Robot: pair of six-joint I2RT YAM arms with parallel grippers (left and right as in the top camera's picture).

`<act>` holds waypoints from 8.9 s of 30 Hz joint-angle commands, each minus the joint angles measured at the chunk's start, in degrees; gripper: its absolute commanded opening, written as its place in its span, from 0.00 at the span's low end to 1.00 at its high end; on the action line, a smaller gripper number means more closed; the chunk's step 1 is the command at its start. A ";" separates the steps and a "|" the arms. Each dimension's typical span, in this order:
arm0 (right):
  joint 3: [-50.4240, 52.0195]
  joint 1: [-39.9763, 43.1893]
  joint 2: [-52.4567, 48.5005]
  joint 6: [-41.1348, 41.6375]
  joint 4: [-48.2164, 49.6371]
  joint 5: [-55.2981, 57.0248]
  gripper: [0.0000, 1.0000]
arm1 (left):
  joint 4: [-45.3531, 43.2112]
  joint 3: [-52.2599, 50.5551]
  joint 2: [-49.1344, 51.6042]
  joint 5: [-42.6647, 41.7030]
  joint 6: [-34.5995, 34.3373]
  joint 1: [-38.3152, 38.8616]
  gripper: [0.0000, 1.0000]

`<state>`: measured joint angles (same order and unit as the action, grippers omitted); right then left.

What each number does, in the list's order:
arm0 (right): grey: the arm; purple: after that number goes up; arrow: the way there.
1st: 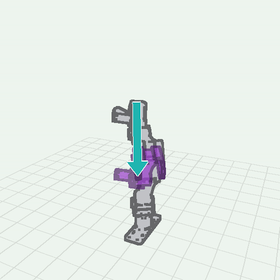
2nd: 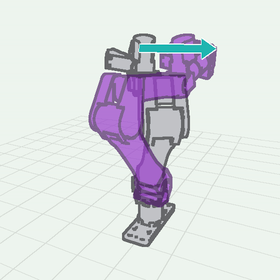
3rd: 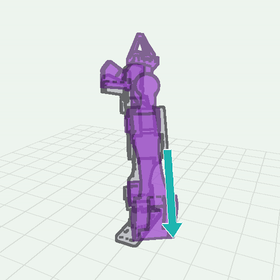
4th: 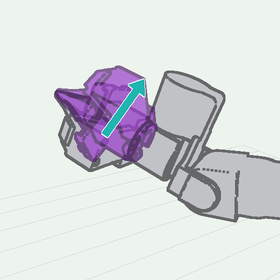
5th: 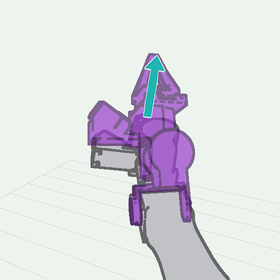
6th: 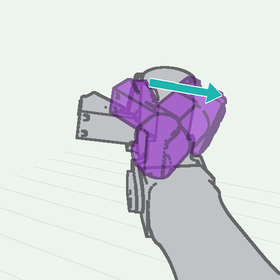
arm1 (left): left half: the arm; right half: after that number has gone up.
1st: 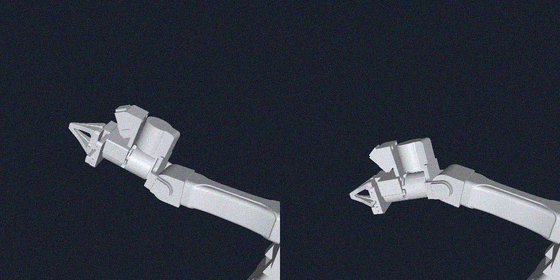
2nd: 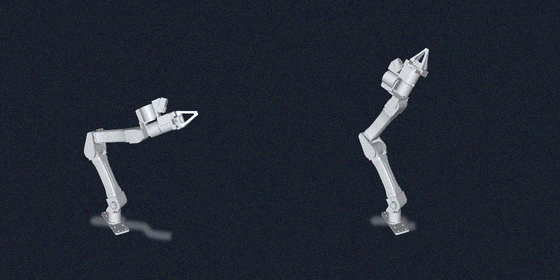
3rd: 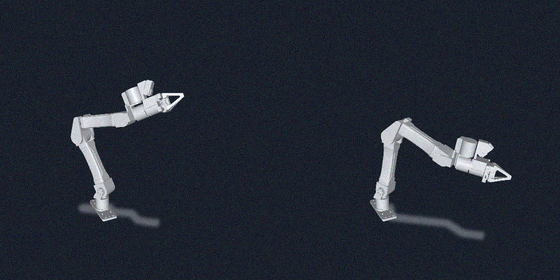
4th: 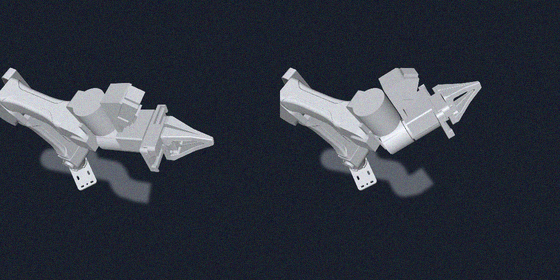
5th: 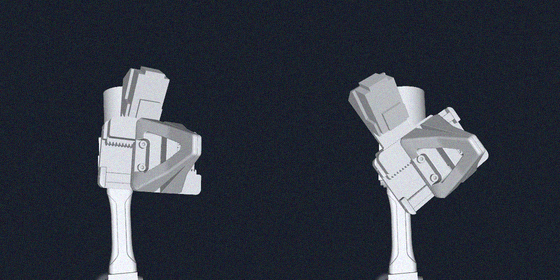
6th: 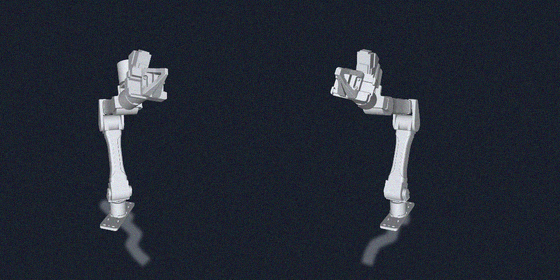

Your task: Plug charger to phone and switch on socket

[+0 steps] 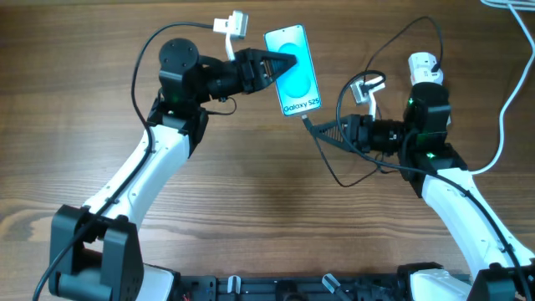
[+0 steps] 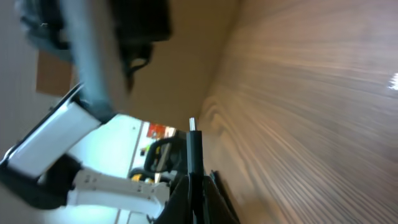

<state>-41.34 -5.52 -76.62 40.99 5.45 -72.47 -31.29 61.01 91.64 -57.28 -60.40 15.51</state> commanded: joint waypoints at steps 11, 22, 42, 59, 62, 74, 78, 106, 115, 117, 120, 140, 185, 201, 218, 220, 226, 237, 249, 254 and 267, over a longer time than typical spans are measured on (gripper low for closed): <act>-0.22 -7.74 -3.15 -7.78 -21.97 72.32 0.04 | 2.43 0.85 -0.33 0.76 1.64 -4.17 0.04; -0.22 -14.88 -19.82 -6.34 -18.73 79.54 0.04 | 6.47 0.85 -0.33 0.52 1.68 -4.37 0.04; -0.22 -14.84 -29.11 -5.49 -19.74 78.88 0.37 | 6.71 0.85 -0.33 -2.97 1.66 -7.91 0.04; -2.38 -13.33 -28.04 -17.31 -21.49 52.11 0.04 | 6.67 0.85 -0.33 -6.32 1.66 -7.91 0.04; -3.28 -10.01 -21.90 -25.24 -22.60 37.31 0.04 | 6.51 0.85 -0.33 -7.96 1.68 -7.91 0.04; -3.28 -4.22 9.35 -39.15 -35.17 5.53 0.04 | 4.74 0.85 -0.33 -13.55 1.70 -7.30 0.04; -3.19 -4.22 9.01 -35.80 -30.95 1.01 0.04 | 4.74 0.85 -0.33 -13.77 3.48 -4.96 0.04; -3.17 -4.26 1.66 -7.85 1.25 -8.15 0.04 | -9.14 0.85 -0.33 -0.61 -3.15 0.15 0.04; -3.17 -4.20 -2.84 -1.60 14.10 -8.17 0.04 | -9.68 0.85 -0.33 -1.44 -4.85 0.07 0.04; -3.17 -4.15 -3.13 -1.53 14.69 -8.24 0.04 | -9.64 0.85 -0.33 -1.88 -4.83 0.07 0.04; -3.17 -4.13 -3.10 0.85 18.01 -9.57 0.04 | -8.55 0.85 -0.33 -2.29 -4.83 -0.04 0.04; -3.17 -2.01 -3.10 5.53 23.47 -10.32 0.04 | -7.72 0.85 -0.33 -3.72 -6.10 -1.36 0.04; -3.17 -2.01 -3.10 7.50 23.50 -11.21 0.04 | -7.08 0.85 -0.33 -1.14 -5.27 0.52 0.04; -3.17 -2.78 -3.10 9.16 23.67 -10.91 0.04 | -4.07 0.85 -0.33 -0.07 -3.06 0.66 0.04; -3.17 -3.02 -4.17 8.92 23.67 -9.44 0.04 | -4.07 0.85 -0.33 -2.93 -3.08 -0.04 0.04; -3.17 -3.04 -4.17 8.94 23.67 -9.44 0.04 | -4.07 0.85 -0.33 -3.15 -3.08 -0.02 0.04; -3.17 -3.02 -4.17 8.96 23.69 -9.42 0.04 | -4.07 0.85 -0.33 -3.37 -3.08 -0.02 0.04; -3.17 -3.02 -4.17 10.51 25.55 -9.42 0.04 | -4.07 0.85 -0.33 -5.53 -3.06 0.15 0.04; -3.17 -3.04 -4.17 13.57 24.44 -10.45 0.04 | -9.01 0.85 -0.33 -6.58 -3.56 0.13 0.04; -3.17 -3.04 -4.17 13.60 22.91 -11.21 0.04 | -9.92 0.85 -0.33 -6.56 -4.57 0.13 0.04; -3.17 -3.04 -4.17 13.18 25.77 -13.16 0.04 | -9.90 0.85 -0.33 -5.01 -4.59 0.09 0.04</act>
<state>-44.29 -8.47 -80.58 54.83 30.89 -84.03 -40.58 61.01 91.90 -62.89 -64.62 15.64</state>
